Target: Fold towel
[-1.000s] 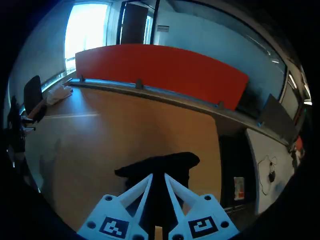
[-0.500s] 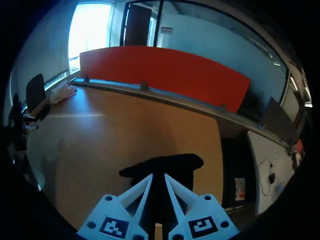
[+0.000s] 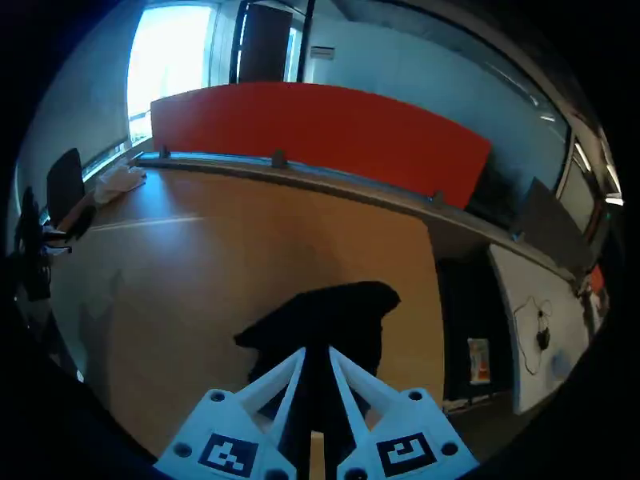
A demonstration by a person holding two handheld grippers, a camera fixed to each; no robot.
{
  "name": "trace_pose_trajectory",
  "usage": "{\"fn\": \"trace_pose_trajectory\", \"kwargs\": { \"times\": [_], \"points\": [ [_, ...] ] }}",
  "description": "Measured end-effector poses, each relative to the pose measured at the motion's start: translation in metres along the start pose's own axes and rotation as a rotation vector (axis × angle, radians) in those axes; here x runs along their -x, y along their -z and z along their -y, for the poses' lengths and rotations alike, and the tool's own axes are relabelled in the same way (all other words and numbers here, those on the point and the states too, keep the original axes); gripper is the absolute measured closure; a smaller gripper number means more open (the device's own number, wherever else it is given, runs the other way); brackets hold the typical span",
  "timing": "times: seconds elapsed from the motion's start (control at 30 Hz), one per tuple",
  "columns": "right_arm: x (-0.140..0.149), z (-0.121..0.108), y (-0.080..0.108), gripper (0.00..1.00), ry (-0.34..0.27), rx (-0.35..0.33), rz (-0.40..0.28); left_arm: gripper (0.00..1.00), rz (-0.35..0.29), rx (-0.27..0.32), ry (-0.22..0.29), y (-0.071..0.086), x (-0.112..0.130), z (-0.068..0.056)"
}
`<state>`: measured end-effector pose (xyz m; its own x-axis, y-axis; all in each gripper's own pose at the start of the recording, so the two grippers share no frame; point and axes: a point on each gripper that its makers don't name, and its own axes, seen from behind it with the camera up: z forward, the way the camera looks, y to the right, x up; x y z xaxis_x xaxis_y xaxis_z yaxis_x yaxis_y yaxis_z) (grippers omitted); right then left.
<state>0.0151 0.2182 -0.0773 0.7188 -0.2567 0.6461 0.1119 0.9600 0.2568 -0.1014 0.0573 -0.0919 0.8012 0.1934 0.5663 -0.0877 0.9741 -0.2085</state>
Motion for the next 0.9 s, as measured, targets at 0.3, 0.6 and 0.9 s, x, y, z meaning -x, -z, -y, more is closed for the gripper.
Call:
{"fn": "trace_pose_trajectory", "kwargs": {
  "times": [0.3,0.6,0.9],
  "points": [
    [0.042,-0.024,-0.004,0.95,-0.081,0.049,0.057,0.01,0.0,-0.001,-0.007,0.0,0.0,0.002],
    [0.07,-0.045,-0.014,0.95,-0.111,0.095,0.121,0.01,0.002,-0.007,-0.014,0.0,0.0,0.004],
    [0.096,-0.061,-0.029,0.95,-0.125,0.136,0.197,0.01,0.006,-0.015,-0.012,0.002,0.002,0.008]
  ]
}}
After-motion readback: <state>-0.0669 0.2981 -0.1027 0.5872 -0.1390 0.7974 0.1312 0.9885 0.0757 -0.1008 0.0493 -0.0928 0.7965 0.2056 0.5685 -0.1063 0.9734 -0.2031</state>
